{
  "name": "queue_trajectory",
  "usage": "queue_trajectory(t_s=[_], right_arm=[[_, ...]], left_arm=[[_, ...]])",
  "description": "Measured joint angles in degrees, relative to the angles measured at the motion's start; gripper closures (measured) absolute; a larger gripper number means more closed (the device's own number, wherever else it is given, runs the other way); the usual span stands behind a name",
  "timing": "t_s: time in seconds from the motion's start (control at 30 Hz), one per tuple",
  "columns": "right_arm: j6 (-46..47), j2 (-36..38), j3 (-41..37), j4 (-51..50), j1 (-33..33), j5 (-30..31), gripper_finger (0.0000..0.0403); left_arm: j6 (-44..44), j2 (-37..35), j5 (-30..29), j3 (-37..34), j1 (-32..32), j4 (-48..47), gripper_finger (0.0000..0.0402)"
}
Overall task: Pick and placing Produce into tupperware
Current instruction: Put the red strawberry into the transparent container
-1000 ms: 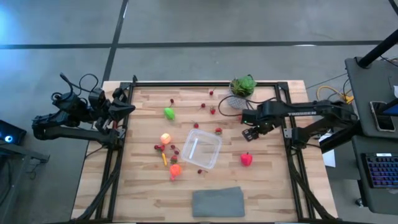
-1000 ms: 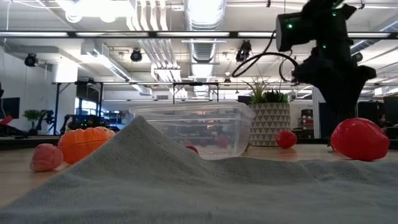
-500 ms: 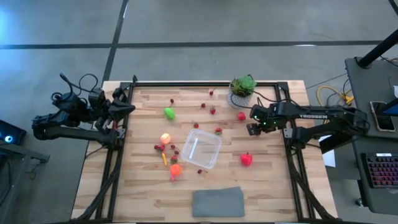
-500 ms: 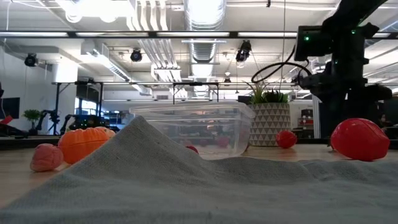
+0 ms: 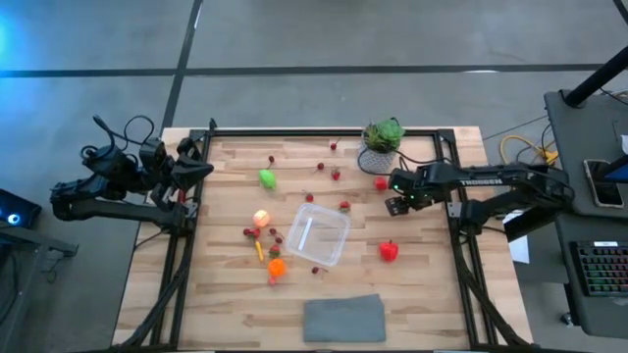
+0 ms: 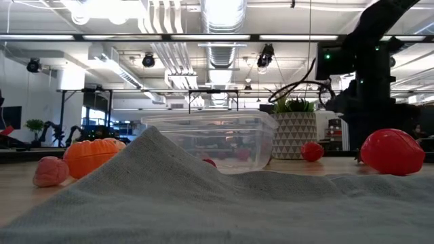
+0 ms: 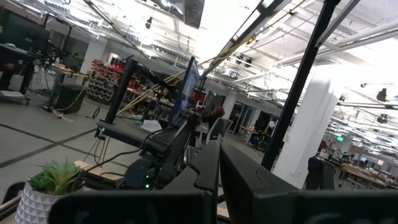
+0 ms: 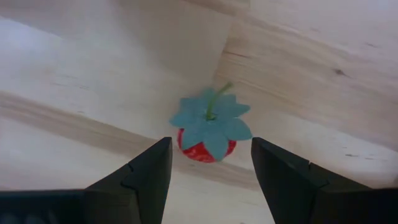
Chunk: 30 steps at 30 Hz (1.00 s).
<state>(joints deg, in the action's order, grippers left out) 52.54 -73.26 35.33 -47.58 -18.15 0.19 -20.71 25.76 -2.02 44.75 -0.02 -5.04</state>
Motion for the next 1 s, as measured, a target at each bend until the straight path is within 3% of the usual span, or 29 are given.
queue_trajectory(t_s=[0.43, 1.0], right_arm=[[-4.32, -6.14, -0.02, 3.7, 0.0, 0.0, 0.019], [-6.04, -5.52, 0.0, 4.66, -0.02, 3.05, 0.0211]], left_arm=[[0.0, 0.0, 0.0, 0.0, 0.0, 0.01, 0.0401], [0.0, 0.0, -0.35, 0.0, -0.01, 0.05, 0.0401]])
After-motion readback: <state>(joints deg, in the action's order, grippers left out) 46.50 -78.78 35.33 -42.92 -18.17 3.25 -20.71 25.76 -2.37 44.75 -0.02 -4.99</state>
